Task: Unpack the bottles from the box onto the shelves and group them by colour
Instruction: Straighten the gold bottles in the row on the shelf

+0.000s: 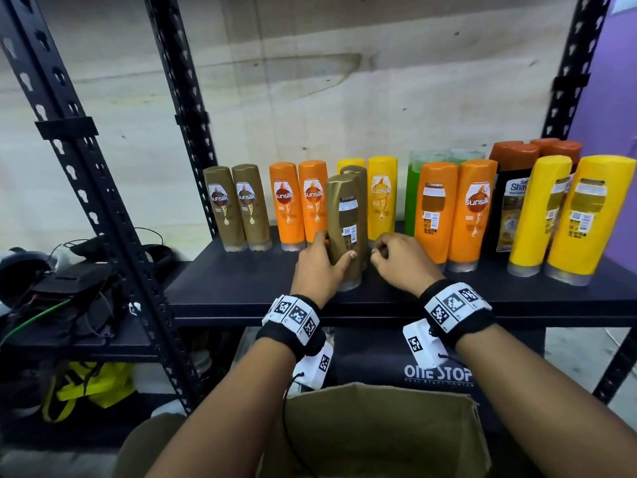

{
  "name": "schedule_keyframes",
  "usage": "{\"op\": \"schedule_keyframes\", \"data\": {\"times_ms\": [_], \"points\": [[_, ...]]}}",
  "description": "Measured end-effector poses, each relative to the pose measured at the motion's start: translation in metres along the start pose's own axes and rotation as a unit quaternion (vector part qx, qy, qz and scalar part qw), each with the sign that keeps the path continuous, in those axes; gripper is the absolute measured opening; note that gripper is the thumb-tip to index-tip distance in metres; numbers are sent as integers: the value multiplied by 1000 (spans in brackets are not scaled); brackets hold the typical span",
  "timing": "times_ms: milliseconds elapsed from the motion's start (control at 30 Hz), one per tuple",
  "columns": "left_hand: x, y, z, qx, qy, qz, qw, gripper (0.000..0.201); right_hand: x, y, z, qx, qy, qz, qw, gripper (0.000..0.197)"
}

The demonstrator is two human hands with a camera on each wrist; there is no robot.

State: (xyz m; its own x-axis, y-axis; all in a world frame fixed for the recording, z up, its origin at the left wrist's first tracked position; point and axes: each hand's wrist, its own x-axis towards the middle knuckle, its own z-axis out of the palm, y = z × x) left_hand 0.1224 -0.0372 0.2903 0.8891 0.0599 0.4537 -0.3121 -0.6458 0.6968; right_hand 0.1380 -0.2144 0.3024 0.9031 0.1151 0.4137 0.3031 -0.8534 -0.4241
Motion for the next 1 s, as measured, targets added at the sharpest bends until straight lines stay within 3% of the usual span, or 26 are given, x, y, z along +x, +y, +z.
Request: {"op": "schedule_keyframes", "data": {"times_ms": [200,467,1000], "points": [[-1,-14,-5,-24,24,2,999,49,20,-5,6,43,20,29,998,42],[0,-26,-20,-10,44,-18,999,49,42,-18,18,97,-24,63,993,65],[-5,-21,-14,-32,60,-38,997,52,36,-26,20,158,3,71,985,51]]}}
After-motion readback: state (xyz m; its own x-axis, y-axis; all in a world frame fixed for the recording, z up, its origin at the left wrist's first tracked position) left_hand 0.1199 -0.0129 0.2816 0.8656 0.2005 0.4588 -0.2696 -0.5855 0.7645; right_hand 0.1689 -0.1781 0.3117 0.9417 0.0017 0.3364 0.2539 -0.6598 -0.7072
